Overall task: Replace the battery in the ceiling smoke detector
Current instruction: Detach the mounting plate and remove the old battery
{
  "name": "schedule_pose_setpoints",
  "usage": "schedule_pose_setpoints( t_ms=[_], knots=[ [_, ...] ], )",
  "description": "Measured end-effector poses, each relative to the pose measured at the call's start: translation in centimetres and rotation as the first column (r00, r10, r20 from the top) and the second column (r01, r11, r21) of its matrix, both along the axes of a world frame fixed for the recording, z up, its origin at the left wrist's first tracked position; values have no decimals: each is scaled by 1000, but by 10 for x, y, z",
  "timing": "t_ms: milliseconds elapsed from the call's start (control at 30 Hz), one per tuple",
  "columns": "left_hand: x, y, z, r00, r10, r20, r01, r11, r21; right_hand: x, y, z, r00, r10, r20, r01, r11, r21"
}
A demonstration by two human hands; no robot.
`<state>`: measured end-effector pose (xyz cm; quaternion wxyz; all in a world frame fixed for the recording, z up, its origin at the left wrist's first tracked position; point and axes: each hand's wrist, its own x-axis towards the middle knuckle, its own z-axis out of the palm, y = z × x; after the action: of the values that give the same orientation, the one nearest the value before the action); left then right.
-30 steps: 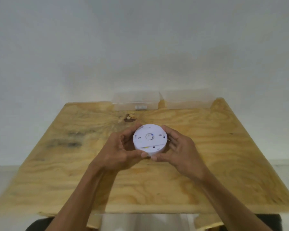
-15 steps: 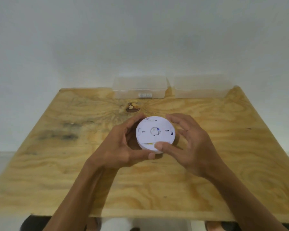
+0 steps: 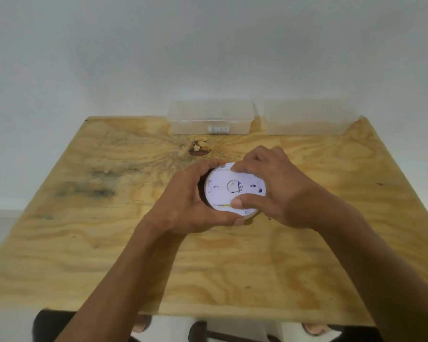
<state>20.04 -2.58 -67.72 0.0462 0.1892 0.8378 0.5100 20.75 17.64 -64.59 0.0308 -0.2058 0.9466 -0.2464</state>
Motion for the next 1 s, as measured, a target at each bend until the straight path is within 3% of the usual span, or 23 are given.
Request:
schedule_pose_setpoints(
  t_ms=[367, 533, 900, 1000],
  knots=[
    [3, -1, 4, 1000, 0, -19, 0, 1000, 2, -12, 6, 12, 989, 125, 76, -128, 991, 32],
    [2, -2, 2, 1000, -11, 2, 11, 1000, 9, -7, 1, 21, 990, 136, 37, -138, 988, 63],
    [4, 0, 1, 1000, -14, 10, 14, 998, 60, 5, -7, 49, 979, 202, -27, -175, 903, 392],
    [5, -1, -1, 1000, -24, 18, 23, 998, 66, 8, 3, 52, 986, 149, -70, -115, 928, 355]
  ],
)
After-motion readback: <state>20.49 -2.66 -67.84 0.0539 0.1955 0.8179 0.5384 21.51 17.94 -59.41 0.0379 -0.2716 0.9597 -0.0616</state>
